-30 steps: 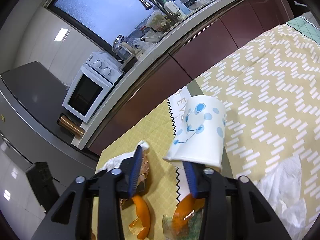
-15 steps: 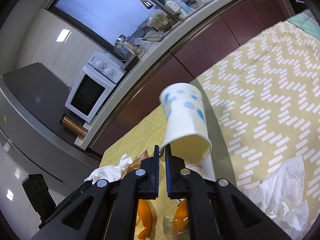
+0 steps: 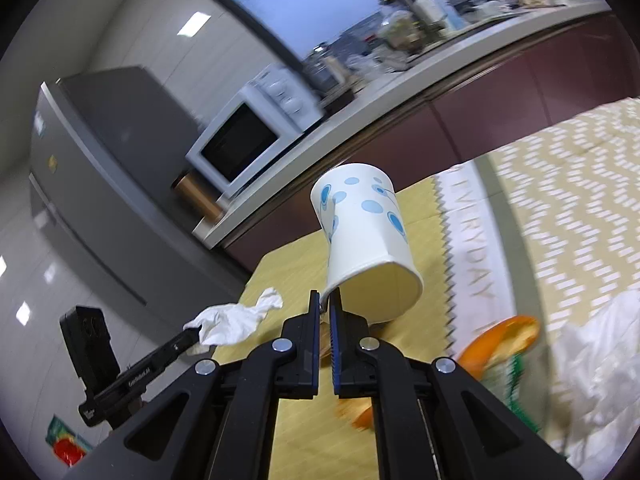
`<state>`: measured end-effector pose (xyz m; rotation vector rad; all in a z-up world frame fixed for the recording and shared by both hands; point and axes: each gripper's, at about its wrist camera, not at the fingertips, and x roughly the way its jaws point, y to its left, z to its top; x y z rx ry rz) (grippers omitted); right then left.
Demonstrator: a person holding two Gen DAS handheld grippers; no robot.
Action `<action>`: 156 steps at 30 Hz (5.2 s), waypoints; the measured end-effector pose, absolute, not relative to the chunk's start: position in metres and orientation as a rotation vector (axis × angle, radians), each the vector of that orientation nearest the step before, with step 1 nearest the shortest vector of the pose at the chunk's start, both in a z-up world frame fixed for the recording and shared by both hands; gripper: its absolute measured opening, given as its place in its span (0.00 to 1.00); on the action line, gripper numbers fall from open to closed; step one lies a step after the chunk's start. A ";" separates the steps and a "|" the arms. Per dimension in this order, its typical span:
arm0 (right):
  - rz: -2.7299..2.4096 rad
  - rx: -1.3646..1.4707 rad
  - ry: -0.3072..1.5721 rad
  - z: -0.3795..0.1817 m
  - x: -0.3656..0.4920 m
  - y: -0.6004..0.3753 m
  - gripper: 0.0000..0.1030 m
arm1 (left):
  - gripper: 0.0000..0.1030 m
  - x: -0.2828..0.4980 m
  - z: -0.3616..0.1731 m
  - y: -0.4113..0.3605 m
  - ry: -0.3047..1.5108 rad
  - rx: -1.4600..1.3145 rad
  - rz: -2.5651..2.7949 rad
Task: Collect trash
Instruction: 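Grasp the blue-dotted paper cup rim with the right tool, then carry the tissue and paper cup toward the teal bin with both tools, then open the left tool over the bin while the right tool releases the cup, then move both tools back over the table toward the gold wrapper and tissue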
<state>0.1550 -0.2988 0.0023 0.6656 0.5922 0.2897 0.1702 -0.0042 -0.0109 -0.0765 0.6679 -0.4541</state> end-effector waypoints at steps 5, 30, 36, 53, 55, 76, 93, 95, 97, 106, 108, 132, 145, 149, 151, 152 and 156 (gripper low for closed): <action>0.374 0.619 0.616 0.007 0.153 -0.269 0.04 | 0.02 0.149 -0.003 0.023 0.643 -0.100 -0.426; 0.670 0.442 0.732 0.015 0.141 -0.138 0.04 | 0.02 0.043 -0.003 0.140 0.580 -0.189 -0.257; 0.714 0.414 0.749 0.019 0.143 -0.118 0.04 | 0.02 0.029 -0.002 0.162 0.571 -0.201 -0.212; 0.830 0.328 0.792 0.028 0.157 -0.069 0.04 | 0.02 0.016 -0.010 0.219 0.582 -0.229 -0.081; 0.839 0.320 0.794 0.029 0.158 -0.064 0.04 | 0.02 0.018 -0.011 0.223 0.586 -0.234 -0.072; 0.942 0.218 0.831 0.031 0.165 0.007 0.04 | 0.02 0.034 -0.036 0.258 0.628 -0.266 0.021; 0.951 0.137 0.927 0.011 0.193 0.057 0.04 | 0.02 0.060 -0.071 0.272 0.694 -0.307 0.065; 0.949 0.131 0.941 0.007 0.195 0.062 0.04 | 0.02 0.063 -0.076 0.272 0.705 -0.308 0.072; 0.948 0.121 0.960 0.002 0.200 0.070 0.04 | 0.02 0.069 -0.082 0.273 0.720 -0.313 0.079; 0.925 0.085 1.031 -0.021 0.217 0.095 0.06 | 0.02 0.094 -0.114 0.277 0.787 -0.345 0.104; 0.915 0.084 1.037 -0.024 0.221 0.098 0.06 | 0.03 0.102 -0.122 0.278 0.803 -0.365 0.101; 0.902 0.196 0.909 -0.005 0.196 0.007 0.23 | 0.35 0.089 -0.094 0.235 0.730 -0.288 -0.021; 0.659 0.320 0.816 -0.009 0.161 -0.119 0.28 | 0.43 0.084 -0.059 0.130 0.684 -0.183 -0.289; 0.531 0.359 0.784 -0.011 0.145 -0.170 0.29 | 0.44 0.085 -0.060 0.088 0.698 -0.150 -0.374; 0.479 0.379 0.773 -0.011 0.138 -0.192 0.29 | 0.44 0.086 -0.060 0.068 0.705 -0.130 -0.414; 0.441 0.388 0.764 -0.011 0.134 -0.206 0.29 | 0.44 0.087 -0.060 0.056 0.708 -0.116 -0.433; 0.351 0.422 0.738 -0.012 0.128 -0.243 0.30 | 0.46 0.091 -0.059 0.016 0.713 -0.065 -0.487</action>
